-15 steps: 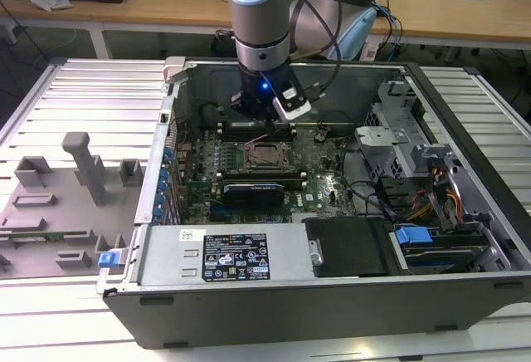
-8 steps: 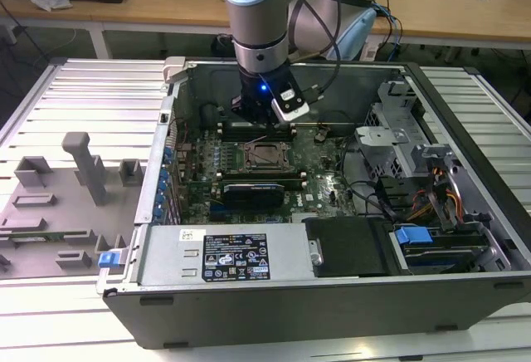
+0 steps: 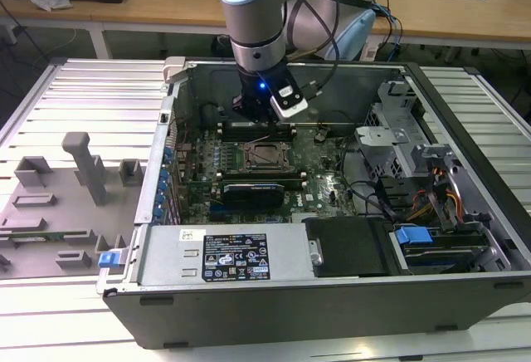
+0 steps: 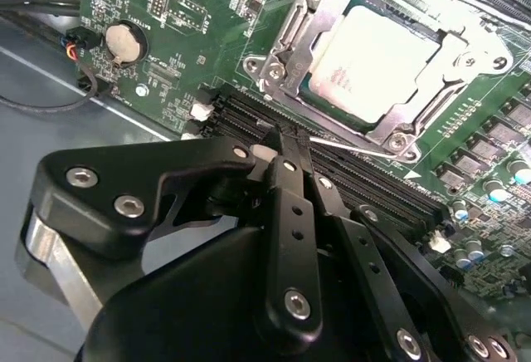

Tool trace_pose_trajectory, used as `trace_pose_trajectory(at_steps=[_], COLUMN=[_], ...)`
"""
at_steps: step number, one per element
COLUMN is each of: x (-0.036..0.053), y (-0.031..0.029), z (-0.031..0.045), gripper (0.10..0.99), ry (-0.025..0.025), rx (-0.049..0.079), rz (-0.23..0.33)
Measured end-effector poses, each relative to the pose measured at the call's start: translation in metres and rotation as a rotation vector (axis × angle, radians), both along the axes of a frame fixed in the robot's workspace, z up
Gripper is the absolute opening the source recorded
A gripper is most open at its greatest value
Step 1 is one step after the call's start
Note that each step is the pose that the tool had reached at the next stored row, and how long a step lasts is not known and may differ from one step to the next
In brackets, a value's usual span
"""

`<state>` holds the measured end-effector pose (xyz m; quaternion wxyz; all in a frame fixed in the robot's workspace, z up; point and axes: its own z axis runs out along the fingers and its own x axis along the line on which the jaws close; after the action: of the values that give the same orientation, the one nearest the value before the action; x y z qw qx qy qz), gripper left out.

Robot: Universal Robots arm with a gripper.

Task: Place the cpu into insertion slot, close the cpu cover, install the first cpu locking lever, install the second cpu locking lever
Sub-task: 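Install the first cpu locking lever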

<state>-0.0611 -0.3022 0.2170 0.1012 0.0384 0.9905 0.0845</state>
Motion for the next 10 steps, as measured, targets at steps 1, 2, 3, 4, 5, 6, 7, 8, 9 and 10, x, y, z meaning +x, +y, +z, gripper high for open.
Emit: trace_pose_trajectory(at_steps=[1, 2, 3, 4, 5, 6, 7, 8, 9, 10], x=[-0.0002, -0.0003, -0.0003, -0.0003, -0.0003, -0.0003, -0.0003, -0.0003, -0.0003, -0.0003], y=[0.0, 0.0, 0.0, 0.0004, 0.0006, 0.0008, 0.0013, 0.0019, 0.0023, 0.0029], z=[-0.0006, -0.0015, -0.002, -0.0023, -0.0023, -0.0025, -0.0026, -0.0029, -0.0031, -0.0033], gripper=[0.106, 0.106, 0.106, 0.106, 0.106, 0.106, 0.106, 0.106, 0.106, 0.106], ry=[0.0001, 0.0002, 0.0003, 0.0002, 0.0002, 0.0002, 0.0002, 0.0002, 0.0002, 0.0002], rx=[-0.001, -0.001, -0.001, -0.002, -0.002, -0.002, -0.002, -0.002, -0.002, -0.002], rz=[-0.005, -0.023, -0.04, -0.051, -0.056, -0.062, -0.07, -0.079, -0.085, -0.092])
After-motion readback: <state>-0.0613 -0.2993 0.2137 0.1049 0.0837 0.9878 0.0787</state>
